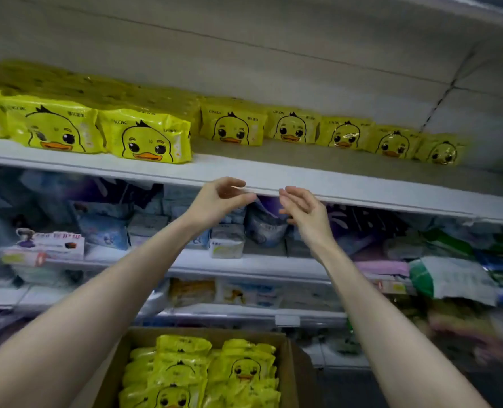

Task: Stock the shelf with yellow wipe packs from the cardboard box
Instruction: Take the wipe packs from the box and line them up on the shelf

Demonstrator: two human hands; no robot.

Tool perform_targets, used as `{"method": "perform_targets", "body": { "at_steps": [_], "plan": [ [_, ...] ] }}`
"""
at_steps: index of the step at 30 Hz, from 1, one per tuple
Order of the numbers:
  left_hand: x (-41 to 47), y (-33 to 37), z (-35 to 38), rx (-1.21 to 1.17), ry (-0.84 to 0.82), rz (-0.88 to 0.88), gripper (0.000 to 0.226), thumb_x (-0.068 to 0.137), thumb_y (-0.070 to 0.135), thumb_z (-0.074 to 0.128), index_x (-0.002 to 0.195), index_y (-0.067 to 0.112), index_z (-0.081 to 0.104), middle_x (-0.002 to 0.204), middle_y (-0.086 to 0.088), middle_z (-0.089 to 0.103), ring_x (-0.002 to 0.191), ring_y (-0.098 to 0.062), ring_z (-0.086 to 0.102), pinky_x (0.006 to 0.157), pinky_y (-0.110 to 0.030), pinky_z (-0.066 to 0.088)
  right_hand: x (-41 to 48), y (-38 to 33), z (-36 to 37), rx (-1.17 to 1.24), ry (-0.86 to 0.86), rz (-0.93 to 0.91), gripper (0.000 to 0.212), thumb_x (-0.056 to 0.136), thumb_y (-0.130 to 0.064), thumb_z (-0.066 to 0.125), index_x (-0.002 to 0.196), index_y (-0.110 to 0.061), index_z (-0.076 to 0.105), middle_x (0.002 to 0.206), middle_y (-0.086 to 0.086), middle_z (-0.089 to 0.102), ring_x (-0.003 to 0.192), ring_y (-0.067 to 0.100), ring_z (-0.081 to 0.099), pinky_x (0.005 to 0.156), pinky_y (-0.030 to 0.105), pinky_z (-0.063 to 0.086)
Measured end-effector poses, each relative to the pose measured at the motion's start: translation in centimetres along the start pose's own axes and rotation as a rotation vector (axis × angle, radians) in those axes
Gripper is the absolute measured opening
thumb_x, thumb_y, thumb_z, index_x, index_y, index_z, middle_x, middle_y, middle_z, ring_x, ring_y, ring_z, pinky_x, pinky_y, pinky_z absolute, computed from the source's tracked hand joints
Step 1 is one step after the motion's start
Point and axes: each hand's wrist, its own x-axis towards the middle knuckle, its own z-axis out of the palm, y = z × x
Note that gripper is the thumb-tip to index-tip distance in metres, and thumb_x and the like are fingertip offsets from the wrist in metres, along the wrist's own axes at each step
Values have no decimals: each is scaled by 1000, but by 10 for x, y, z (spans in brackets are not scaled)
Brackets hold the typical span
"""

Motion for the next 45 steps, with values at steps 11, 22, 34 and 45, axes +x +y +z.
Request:
{"method": "perform_targets", "body": {
  "at_steps": [11,22,34,45],
  "plan": [
    [-59,-96,29,-27,-29,-260,35,79,18,73,110,8,61,93,-6,63,79,-5,57,66,-5,44,-65,93,2,-75,-32,210,22,88,-13,64,108,-7,62,93,5,67,76,6,64,69,13,48],
    [-127,-204,54,-33,-104,-601,27,81,14,72,105,11,61,75,10,66,61,9,59,57,-5,43,-130,219,3,-157,-91,563,10,86,-19,67,95,-21,63,97,3,67,88,17,63,75,20,46],
    [-216,-326,89,35,-208,-993,37,81,30,72,110,11,58,94,-1,62,90,-19,57,67,-25,43,-207,316,-4,-305,-215,900,31,87,-29,64,115,-18,57,95,-14,60,86,0,56,71,12,39],
    [-248,-392,108,132,-272,-1060,64,77,29,76,132,9,49,133,-8,52,122,-21,48,93,-29,40,-229,388,4,-416,-273,1031,58,82,-40,69,133,-24,49,134,-1,50,113,8,44,89,26,37]
  ]
}}
